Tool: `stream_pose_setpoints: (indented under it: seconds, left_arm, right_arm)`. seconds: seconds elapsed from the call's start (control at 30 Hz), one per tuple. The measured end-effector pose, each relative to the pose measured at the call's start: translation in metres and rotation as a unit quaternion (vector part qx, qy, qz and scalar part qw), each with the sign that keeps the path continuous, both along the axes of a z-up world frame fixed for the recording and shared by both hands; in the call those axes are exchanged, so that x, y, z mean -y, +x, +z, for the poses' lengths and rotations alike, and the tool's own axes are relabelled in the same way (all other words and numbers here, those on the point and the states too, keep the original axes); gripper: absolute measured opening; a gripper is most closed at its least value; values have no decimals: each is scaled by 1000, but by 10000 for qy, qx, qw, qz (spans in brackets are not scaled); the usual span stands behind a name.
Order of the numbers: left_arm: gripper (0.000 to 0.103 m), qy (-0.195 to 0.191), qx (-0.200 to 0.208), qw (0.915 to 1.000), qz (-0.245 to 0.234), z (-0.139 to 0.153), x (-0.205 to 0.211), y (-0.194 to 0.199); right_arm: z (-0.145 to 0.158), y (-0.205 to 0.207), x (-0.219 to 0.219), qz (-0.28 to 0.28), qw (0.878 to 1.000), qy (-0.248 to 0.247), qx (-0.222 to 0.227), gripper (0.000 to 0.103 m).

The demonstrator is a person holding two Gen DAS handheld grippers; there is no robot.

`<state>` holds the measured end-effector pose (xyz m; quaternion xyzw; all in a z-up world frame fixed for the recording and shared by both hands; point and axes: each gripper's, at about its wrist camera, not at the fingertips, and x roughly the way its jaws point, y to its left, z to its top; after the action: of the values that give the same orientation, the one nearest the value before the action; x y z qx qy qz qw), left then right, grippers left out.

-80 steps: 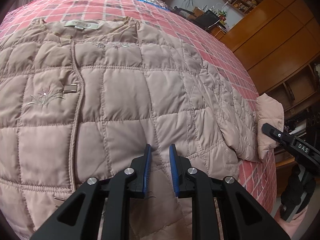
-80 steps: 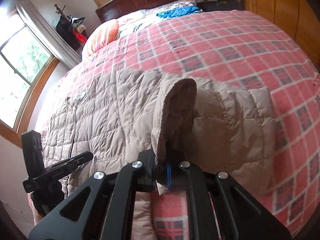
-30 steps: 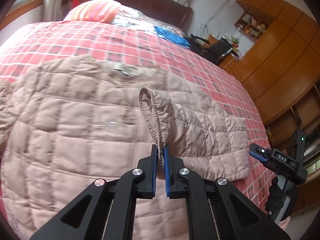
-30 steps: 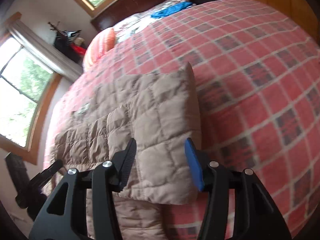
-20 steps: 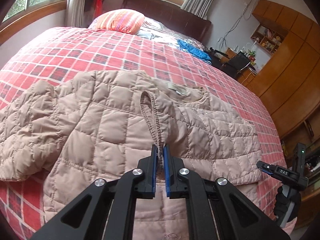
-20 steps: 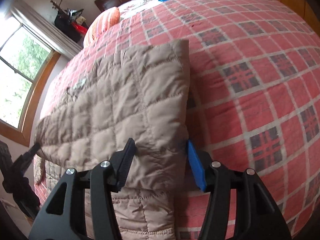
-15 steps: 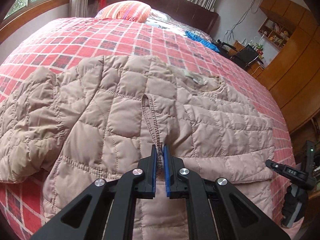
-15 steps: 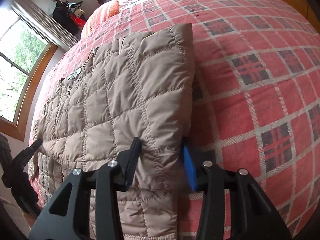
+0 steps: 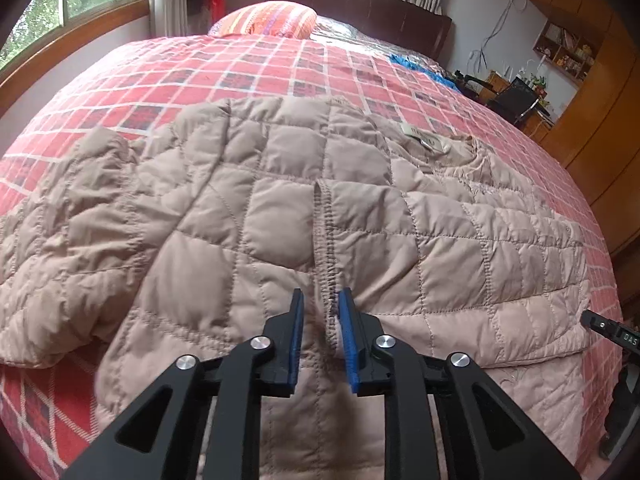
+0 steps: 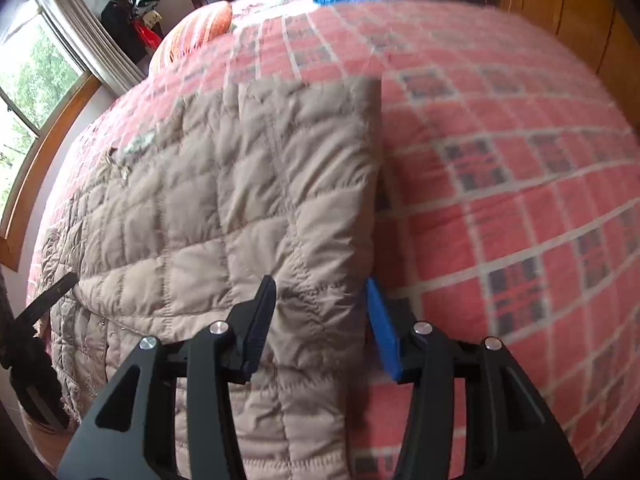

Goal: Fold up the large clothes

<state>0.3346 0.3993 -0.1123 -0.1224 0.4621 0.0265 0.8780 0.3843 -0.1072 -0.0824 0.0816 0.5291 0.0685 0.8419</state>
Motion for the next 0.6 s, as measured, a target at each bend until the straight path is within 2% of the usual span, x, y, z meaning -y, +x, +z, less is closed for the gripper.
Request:
stream_pose_setpoints:
  seconds: [0.1,0.17,0.23,0.3,0.37,0.43,0.5,0.6]
  left_arm:
    - [22,392,404,9982,192,28,0,-20]
    - [24,256,567,9981,-21,42,8,-29]
    - [25,183,533,9981,-234,47,18,-31]
    - [25,188,430,9981,-391,42,32,-28]
    - [25,224,234,9984,-458,30,43,-23]
    - [25,177,50,9987,-466,17,48,-17]
    - [25,289,-70,9987,-409,4,49,-11]
    - [25,307,-194,9982,-469,-12,49,-5]
  right_arm:
    - [31,-17,-10,173,9993,105,319,49]
    - [41,-26,-27,433,9982,253,343,49]
    - [41,-26,-49,630,9973,345,146,46]
    - [32,-22,-77,779,9961,340,-223,37]
    - [20,-17,-99,740,9959,239,-465,35]
    - [11,-11,-119,685,9963,30,-512,31]
    - [0,-9,-124,521,9970,-88,-566,30]
    - [-20,-2,-125,398,9967,-48,-709,30]
